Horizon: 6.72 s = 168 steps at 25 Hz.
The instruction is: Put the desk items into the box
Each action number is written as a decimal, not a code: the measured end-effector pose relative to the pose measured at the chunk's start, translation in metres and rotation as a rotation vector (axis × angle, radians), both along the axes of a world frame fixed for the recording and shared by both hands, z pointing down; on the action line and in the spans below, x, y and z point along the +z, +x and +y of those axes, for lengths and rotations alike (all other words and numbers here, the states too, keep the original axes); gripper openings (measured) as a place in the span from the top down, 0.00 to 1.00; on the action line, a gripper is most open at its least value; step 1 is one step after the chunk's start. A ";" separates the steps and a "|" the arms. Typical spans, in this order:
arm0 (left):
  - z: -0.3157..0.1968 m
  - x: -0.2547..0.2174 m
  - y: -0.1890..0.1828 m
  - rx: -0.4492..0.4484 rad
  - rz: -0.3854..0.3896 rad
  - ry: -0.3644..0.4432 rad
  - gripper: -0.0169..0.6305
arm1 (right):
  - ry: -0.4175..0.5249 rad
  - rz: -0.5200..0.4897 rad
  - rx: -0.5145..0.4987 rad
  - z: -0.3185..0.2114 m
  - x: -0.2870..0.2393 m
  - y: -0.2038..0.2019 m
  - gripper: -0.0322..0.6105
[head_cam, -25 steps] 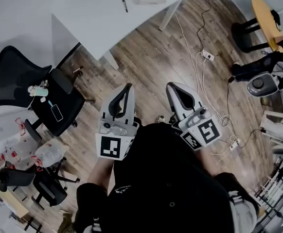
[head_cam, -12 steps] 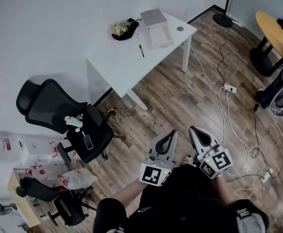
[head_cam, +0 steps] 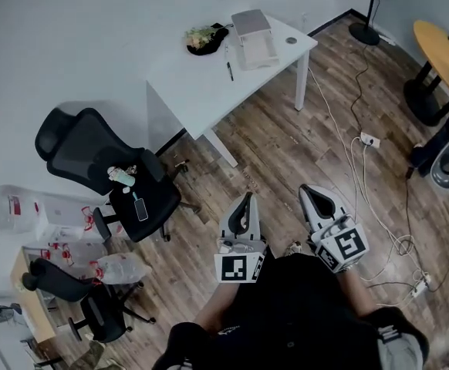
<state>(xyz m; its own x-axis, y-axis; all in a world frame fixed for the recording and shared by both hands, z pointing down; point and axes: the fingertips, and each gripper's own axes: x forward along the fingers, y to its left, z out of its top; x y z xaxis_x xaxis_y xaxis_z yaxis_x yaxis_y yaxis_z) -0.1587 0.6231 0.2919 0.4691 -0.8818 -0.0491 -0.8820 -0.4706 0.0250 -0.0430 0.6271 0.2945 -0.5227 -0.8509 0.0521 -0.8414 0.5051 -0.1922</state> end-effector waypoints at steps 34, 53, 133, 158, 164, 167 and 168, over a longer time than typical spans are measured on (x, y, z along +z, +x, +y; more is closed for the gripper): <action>-0.297 0.020 -0.033 0.187 0.069 -0.036 0.96 | -0.073 0.031 0.163 -0.273 0.017 -0.042 0.95; -0.404 0.037 -0.016 0.034 0.060 -0.095 0.96 | -0.101 -0.031 0.000 -0.405 0.032 -0.021 0.95; -0.771 0.417 -0.022 -0.155 -0.175 -0.928 0.84 | -0.376 0.177 -0.158 -0.773 0.131 -0.038 0.95; -0.778 0.420 -0.038 -0.278 -0.204 -0.952 0.90 | -0.385 0.156 -0.145 -0.766 0.136 -0.019 0.95; -0.784 0.380 -0.044 -0.362 -0.152 -0.907 0.90 | -0.369 0.148 -0.191 -0.764 0.130 -0.008 0.95; -0.787 0.365 -0.046 -0.390 -0.138 -0.872 0.90 | -0.353 0.143 -0.216 -0.765 0.126 -0.004 0.95; -0.788 0.360 -0.046 -0.399 -0.135 -0.861 0.90 | -0.348 0.141 -0.224 -0.764 0.124 -0.002 0.95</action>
